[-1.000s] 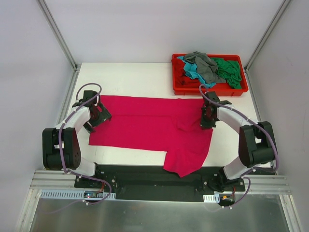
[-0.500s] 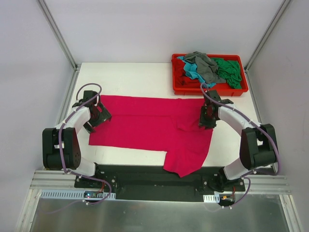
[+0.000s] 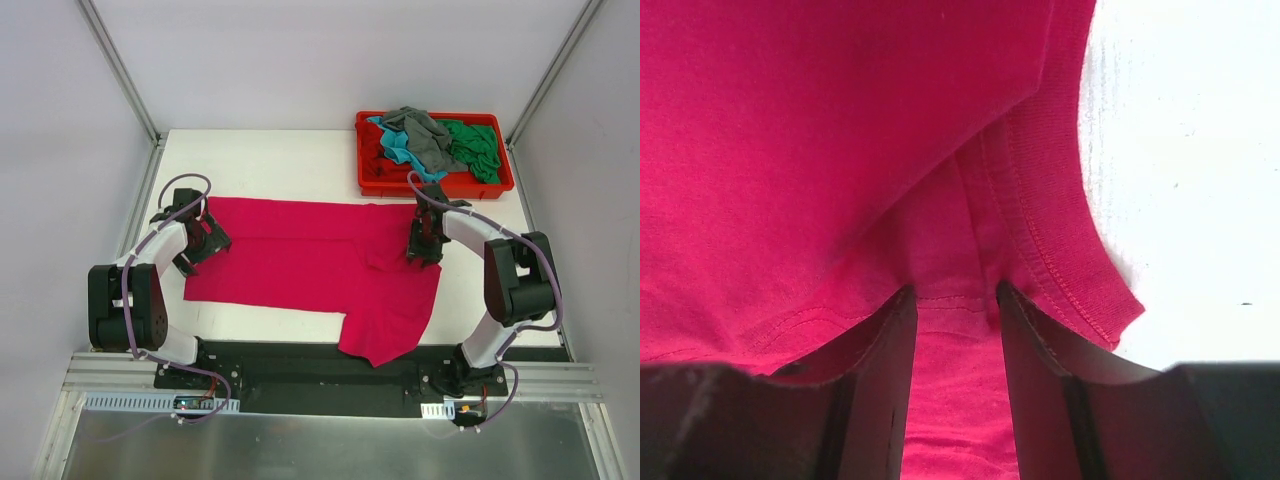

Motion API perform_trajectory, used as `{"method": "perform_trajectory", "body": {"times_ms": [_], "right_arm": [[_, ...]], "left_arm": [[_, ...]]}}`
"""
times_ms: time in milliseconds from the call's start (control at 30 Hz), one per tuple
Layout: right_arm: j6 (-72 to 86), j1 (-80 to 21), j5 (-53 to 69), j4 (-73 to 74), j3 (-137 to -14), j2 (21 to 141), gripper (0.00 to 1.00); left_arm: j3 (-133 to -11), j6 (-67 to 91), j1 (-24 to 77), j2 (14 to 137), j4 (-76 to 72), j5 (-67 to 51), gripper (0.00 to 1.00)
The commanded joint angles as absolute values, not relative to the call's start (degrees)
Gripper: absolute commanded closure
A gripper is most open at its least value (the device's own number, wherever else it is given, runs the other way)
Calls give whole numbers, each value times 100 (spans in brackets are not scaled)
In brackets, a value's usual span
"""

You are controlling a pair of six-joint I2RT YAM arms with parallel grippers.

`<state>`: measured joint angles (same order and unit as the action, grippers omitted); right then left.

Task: Fold and stack the t-shirts
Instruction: Fold the flattened tshirt in 1/3 of the way

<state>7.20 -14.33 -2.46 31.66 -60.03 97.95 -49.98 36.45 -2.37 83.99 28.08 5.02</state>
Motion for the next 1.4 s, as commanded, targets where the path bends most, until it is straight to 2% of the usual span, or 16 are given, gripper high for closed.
{"method": "perform_trajectory", "body": {"times_ms": [0,167,400,700,867,1367], "right_arm": [[642,-1406,-378,3138,-6003,9677,58],[563,-1397,368,2831,-5968,9729,59],[633,-1397,492,2672,-5915,9475,63],[721,-1397,422,2821,-5757,8992,63],[677,-1398,764,2698,-5643,8991,63],[853,-1398,237,2786,-5520,9290,66]], "left_arm": [[-4966,3507,-299,8350,2821,545,1],[-4992,3507,-308,8376,2813,501,1],[-4983,3489,-308,8367,2812,483,1],[-5010,3480,-299,8481,2821,413,1],[-5019,3480,-308,8481,2813,404,1],[-5045,3445,-308,8516,2821,351,1]]}}
